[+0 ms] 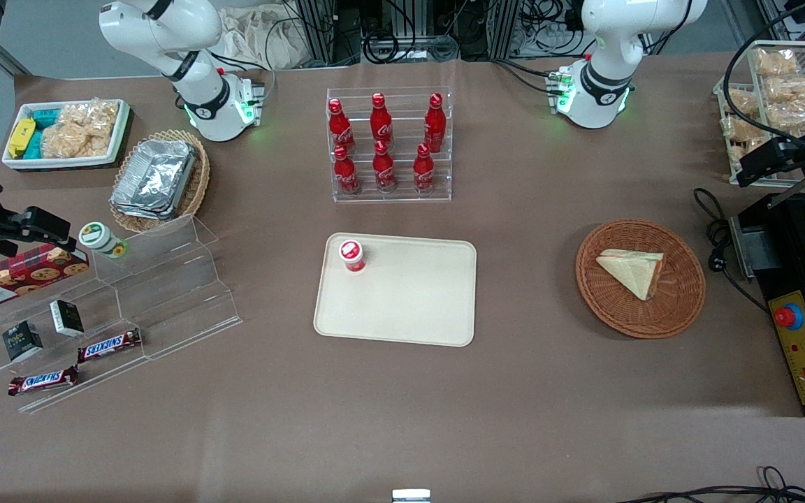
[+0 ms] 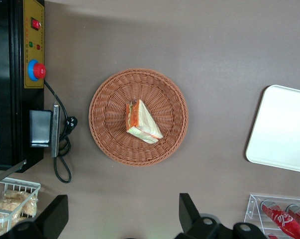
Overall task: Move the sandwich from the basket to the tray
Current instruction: 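Move the left gripper toward the sandwich in the wicker basket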
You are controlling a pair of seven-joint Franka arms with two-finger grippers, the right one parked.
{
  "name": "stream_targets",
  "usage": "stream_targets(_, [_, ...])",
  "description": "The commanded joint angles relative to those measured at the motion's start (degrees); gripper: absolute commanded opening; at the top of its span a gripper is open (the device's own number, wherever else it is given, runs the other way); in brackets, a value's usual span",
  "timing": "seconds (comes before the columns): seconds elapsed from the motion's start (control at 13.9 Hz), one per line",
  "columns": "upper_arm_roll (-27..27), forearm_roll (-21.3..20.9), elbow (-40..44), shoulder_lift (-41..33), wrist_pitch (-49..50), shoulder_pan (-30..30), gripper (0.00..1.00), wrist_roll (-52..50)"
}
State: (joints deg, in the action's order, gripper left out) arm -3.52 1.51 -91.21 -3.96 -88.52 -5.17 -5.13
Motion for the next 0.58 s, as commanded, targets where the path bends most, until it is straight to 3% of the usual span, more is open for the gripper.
stream_targets(0.0, [-0.5,0.3,1.7,0.9,0.3,-0.5,1.0,-2.3])
stream_targets(0.5, [0.0,0.1,0.2,2.5,-0.5,-0.9,1.0,-3.3])
